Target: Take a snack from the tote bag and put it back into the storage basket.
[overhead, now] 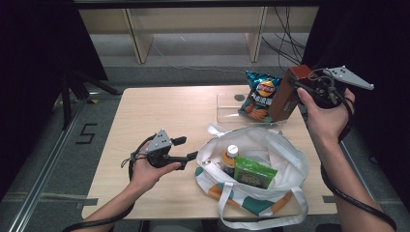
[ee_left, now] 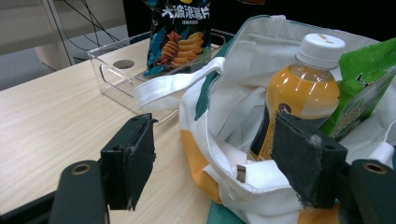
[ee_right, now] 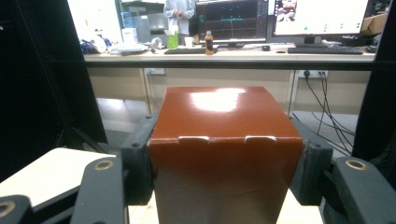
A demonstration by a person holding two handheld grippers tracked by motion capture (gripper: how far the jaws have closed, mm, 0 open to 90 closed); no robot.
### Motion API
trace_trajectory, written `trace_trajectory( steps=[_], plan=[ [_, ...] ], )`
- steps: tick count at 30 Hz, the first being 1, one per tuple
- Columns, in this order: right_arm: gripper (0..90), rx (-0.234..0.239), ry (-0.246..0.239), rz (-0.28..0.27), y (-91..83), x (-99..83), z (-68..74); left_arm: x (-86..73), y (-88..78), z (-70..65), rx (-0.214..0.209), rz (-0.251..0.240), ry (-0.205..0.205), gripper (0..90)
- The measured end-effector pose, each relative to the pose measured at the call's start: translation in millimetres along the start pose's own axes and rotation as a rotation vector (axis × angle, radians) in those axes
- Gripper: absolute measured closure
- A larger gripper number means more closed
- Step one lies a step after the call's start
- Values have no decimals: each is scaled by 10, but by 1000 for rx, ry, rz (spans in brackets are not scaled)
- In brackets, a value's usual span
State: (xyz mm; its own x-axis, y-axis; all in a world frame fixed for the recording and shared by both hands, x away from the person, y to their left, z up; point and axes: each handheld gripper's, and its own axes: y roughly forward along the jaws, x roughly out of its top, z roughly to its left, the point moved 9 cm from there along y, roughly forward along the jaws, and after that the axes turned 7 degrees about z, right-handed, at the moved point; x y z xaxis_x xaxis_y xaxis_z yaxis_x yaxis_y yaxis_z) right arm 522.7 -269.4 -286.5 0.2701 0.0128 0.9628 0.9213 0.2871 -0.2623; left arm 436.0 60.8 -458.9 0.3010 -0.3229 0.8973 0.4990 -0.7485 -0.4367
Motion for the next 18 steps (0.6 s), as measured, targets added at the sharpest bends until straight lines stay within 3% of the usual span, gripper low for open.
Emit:
trace_trajectory(
  steps=[1, 18],
  plan=[
    [393, 1, 15, 7, 6, -8, 9, 0, 2, -2, -1, 0, 0, 296],
    [393, -20, 6, 19, 163, -78, -100, -4, 3, -1, 3, 6, 3, 295]
  ],
)
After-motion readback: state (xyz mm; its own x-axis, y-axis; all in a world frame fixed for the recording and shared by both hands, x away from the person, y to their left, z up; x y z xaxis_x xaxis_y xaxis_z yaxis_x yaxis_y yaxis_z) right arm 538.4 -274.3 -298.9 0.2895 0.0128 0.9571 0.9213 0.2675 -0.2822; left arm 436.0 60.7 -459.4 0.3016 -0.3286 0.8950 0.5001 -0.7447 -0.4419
